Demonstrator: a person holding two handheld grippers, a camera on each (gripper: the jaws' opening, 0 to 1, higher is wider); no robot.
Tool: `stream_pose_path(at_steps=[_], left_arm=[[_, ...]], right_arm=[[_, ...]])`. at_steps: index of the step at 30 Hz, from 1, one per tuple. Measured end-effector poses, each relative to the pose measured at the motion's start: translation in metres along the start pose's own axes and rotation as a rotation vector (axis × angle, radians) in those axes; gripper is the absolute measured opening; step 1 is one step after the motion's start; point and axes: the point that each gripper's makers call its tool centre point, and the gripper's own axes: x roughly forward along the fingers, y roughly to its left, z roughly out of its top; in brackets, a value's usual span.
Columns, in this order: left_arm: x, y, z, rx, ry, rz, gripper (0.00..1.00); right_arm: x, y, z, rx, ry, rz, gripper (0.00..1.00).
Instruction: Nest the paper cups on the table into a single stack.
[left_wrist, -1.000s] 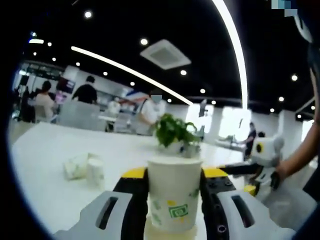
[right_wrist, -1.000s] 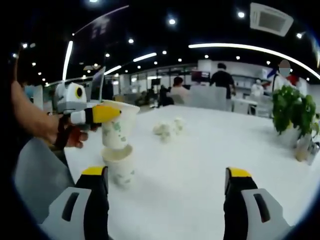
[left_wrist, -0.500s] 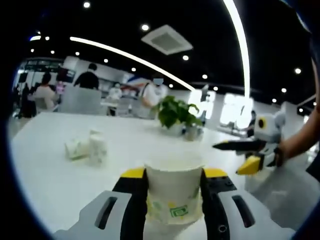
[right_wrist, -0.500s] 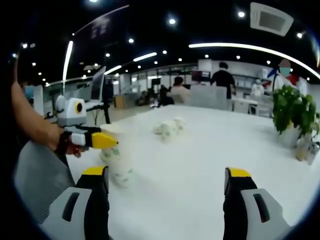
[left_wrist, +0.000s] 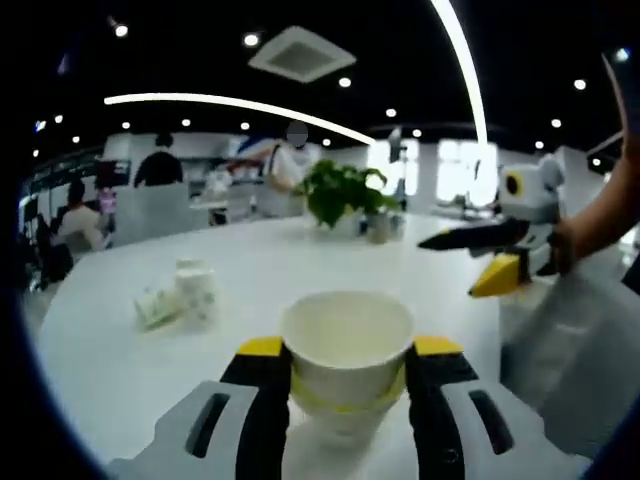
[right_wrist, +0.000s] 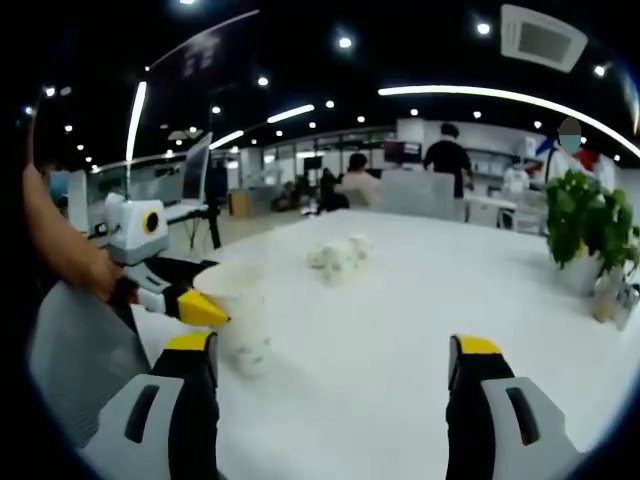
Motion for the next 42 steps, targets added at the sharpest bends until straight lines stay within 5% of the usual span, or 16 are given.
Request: stream_pose_path(at_steps=[8,11,18,28,42], left_arm=[[-0.012,0.023,0.02,-0.043,-0.048,0.087,0.94],[-0.023,0.03,0.027,-0.071,-0.048,0.095,0.99],[-0.058,0.045,0.031,-0.095,-0.03,0.121,0.99],[-0.115,0.05,0.005,-0.089,0.055,0.158,0.99],[-0.12,0.033,0.004,-0.02,0.053,0.201,0.95]], right_arm=[[0.001,0.003,0.0,-0.009,0.004,0.014,0.94],[0.002,0.005,0.001,-0.007,0.006,0.024,0.95],[0.004,-0.014,0.005,0.006,-0.009,-0.019,0.96],[0.0,-0.017,0.011,-0.02,-0.013,0.005,0.98],[-0.005,0.002,0.002,-0.008,-0.001,0.044,0.99]])
